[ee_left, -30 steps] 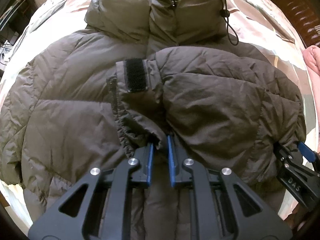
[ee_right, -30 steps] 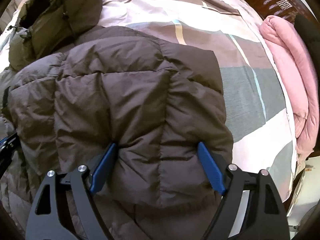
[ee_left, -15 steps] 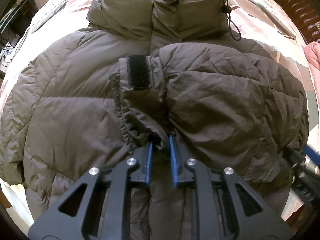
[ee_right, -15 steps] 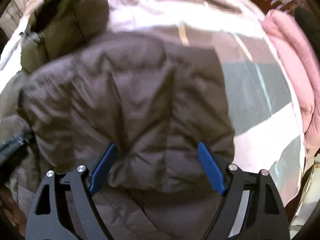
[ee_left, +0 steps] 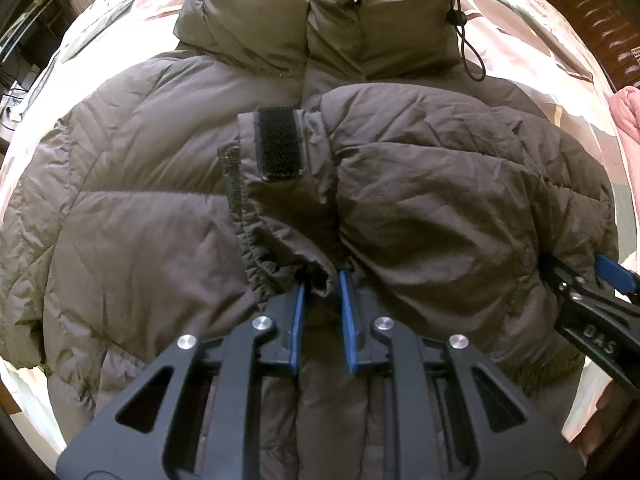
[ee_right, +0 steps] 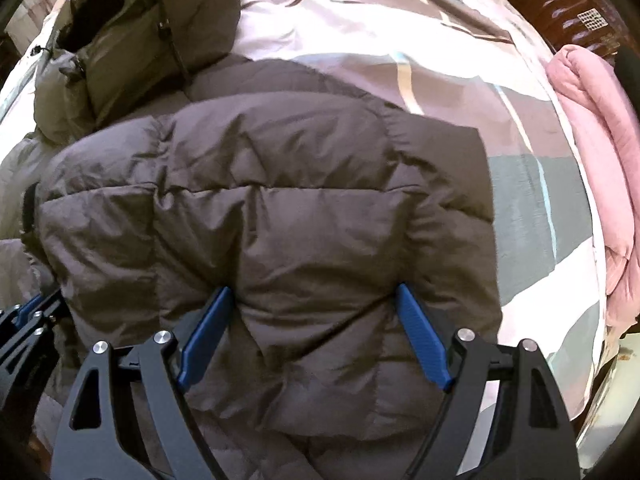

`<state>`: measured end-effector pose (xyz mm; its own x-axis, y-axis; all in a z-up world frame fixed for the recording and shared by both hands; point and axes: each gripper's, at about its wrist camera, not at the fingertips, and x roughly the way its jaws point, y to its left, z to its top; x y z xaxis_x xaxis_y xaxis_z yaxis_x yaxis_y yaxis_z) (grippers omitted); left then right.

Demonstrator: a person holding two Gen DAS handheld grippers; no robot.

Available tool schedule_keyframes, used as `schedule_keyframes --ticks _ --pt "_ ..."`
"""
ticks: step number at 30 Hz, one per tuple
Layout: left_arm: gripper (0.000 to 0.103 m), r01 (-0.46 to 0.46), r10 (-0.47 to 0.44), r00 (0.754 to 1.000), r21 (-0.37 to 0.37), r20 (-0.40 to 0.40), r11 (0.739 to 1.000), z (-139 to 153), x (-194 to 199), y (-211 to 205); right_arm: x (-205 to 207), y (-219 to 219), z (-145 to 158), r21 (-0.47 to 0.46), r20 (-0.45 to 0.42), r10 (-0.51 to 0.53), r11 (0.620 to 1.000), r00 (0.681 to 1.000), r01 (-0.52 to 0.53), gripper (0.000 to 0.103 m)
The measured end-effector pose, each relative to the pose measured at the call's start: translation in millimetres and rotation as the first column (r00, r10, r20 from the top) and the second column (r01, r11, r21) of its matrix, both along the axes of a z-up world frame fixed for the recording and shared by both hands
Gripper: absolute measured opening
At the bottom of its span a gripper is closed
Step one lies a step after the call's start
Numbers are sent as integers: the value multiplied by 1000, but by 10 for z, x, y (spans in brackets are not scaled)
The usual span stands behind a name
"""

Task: Fold large clothes

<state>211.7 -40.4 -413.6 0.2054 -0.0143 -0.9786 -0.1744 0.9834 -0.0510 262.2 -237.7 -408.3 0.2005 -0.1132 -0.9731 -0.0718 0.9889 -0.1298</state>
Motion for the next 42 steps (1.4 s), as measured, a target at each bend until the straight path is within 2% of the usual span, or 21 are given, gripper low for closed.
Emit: schedule_keyframes --ticks 2,3,4,6,8,11,16,24,28,31,32,33,34,35,36,37,38,40,41,42 --pt "20 -8 8 1000 -20 2 1000 70 -23 50 2 8 -24 -5 -14 2 1000 1000 -2 84" --pt "29 -21 22 1000 -36 11 999 148 -60 109 -2 8 9 4 -10 -1 1000 1000 1 84" --pt "47 -41 43 999 -52 27 998 237 -112 191 -18 4 75 32 3 -3 999 1000 3 84" --pt "66 -111 117 990 -74 84 991 447 -296 473 -66 21 178 62 22 -5 998 1000 4 84" --pt "66 -177 182 979 -60 96 982 537 -479 808 -121 86 258 73 29 0 997 1000 -2 84" --pt "64 -267 265 962 12 64 964 550 -720 1331 -229 314 359 83 36 29 996 999 -32 84" --pt "68 -335 328 941 101 80 937 666 -1127 2009 -387 824 398 102 24 83 991 996 -85 84" --pt "72 -442 438 896 75 69 894 629 -1665 2876 -786 1903 255 112 -23 209 972 978 -205 84" --pt "78 -516 514 857 47 50 856 527 -1965 3381 -1021 2464 179 122 -44 278 955 960 -271 84" --pt "80 -638 640 768 -77 9 766 365 -2309 3937 -1185 2856 115 133 -67 326 940 943 -315 84" --pt "80 -691 698 716 -147 -10 707 282 -2461 4154 -1244 2986 105 135 -72 344 933 936 -333 84" --pt "80 -744 757 653 -221 -36 631 197 -2628 4360 -1273 3061 102 137 -75 357 929 931 -345 84" --pt "81 -790 812 579 -295 -72 537 97 -2805 4554 -1317 3153 102 140 -77 371 923 925 -359 84" --pt "81 -829 859 498 -356 -120 431 -22 -2986 4734 -1357 3237 102 144 -80 385 917 920 -371 84" --pt "81 -851 883 438 -395 -167 347 -130 -3121 4870 -1397 3320 102 144 -83 399 912 913 -385 84" --pt "81 -861 894 396 -422 -208 283 -240 -3227 4998 -1430 3389 105 143 -84 410 907 908 -396 84" --pt "81 -862 896 383 -436 -224 260 -299 -3271 5065 -1448 3426 108 142 -84 415 905 906 -402 84" --pt "81 -858 901 368 -458 -231 233 -372 -3300 5164 -1477 3490 109 143 -87 419 903 904 -405 84" --pt "81 -852 903 365 -471 -225 227 -393 -3292 5195 -1482 3500 107 143 -88 416 905 905 -401 84" --pt "72 -847 905 367 -480 -215 229 -409 -3273 5201 -1488 3511 98 142 -89 410 907 908 -396 84"
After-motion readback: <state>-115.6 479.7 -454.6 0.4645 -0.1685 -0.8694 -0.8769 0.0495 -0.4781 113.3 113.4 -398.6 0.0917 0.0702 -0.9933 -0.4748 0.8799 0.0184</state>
